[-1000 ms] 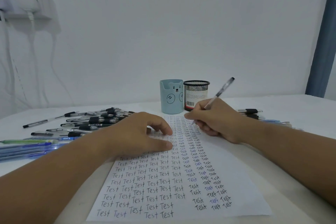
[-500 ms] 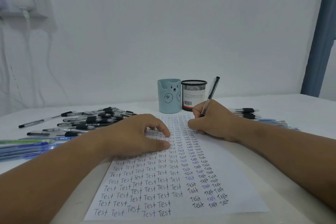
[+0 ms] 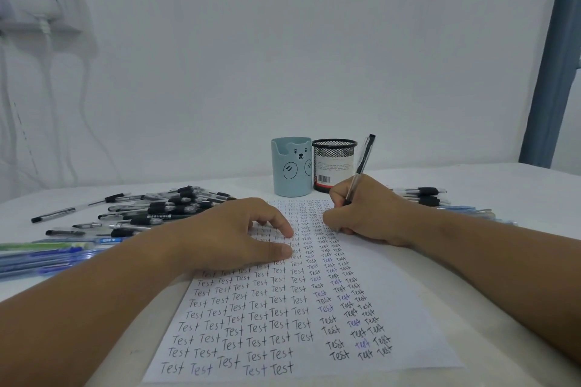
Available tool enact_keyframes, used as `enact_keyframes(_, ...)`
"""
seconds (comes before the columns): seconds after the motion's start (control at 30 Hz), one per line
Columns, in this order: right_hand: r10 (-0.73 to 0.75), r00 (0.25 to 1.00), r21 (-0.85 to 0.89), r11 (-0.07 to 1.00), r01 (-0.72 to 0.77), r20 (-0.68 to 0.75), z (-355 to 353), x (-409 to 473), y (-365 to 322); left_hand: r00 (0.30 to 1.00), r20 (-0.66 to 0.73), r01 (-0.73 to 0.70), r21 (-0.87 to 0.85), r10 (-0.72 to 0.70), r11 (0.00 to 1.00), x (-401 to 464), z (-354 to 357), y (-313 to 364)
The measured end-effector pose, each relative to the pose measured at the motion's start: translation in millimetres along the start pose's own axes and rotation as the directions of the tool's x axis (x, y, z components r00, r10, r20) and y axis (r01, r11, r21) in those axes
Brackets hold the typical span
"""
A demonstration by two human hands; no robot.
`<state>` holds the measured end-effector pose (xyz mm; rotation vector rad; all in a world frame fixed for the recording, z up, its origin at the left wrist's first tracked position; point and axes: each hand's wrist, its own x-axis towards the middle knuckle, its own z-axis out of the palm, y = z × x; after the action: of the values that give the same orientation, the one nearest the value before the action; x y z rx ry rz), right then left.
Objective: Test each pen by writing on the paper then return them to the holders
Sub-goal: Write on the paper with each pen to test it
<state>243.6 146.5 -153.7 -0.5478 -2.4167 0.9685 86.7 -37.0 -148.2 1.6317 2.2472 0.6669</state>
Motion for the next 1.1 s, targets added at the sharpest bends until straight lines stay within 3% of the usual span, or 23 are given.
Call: enact_keyframes(1.1,-0.066,0.998,-0.096,0.993,0.068,0.024,-2.3,3.5,5.3,1.000,0.012,0.005,0.025,-0.005,1.000,-1.6,-1.2,3.3)
